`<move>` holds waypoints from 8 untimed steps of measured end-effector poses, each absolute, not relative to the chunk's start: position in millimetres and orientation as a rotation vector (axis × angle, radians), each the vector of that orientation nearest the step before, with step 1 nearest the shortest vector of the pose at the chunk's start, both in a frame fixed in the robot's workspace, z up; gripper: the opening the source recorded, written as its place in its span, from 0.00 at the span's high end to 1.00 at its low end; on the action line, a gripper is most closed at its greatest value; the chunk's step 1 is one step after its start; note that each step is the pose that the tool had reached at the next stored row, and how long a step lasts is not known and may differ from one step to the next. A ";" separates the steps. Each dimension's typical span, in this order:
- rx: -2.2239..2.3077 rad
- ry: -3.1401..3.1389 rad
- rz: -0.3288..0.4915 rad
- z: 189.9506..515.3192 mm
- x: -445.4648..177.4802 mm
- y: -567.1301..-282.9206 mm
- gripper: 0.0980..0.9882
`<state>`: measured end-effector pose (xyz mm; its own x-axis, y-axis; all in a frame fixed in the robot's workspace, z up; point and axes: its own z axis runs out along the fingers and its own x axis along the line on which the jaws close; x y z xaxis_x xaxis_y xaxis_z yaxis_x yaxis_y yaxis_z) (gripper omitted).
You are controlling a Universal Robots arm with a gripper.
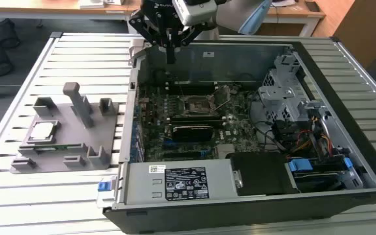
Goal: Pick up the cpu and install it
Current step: 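Reach for the cpu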
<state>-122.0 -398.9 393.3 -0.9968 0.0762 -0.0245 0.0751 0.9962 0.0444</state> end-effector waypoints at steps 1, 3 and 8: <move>0.118 3.113 0.068 393.3 -122.0 -398.9 0.99; 0.118 3.112 0.068 393.3 -122.0 -398.9 0.99; 0.118 3.112 0.068 393.3 -122.0 -398.9 0.99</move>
